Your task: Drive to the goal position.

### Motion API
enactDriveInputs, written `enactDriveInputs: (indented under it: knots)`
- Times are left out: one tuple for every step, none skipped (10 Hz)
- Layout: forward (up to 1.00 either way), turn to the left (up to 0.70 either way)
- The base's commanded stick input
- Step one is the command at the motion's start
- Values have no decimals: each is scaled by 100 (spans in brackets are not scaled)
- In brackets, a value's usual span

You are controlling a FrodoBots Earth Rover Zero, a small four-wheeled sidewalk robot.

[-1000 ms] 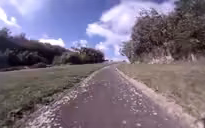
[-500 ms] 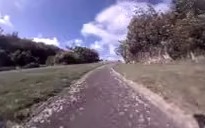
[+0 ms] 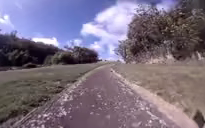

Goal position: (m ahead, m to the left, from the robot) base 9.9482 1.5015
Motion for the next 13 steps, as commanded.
enactDriveInputs:
  knots:
    - [100,0]
    - [100,0]
    - [100,0]
    - [100,0]
    - [100,0]
    - [100,0]
    - [100,0]
    - [100,0]
    - [100,0]
    - [100,0]
    - [100,0]
    - [100,0]
    - [100,0]
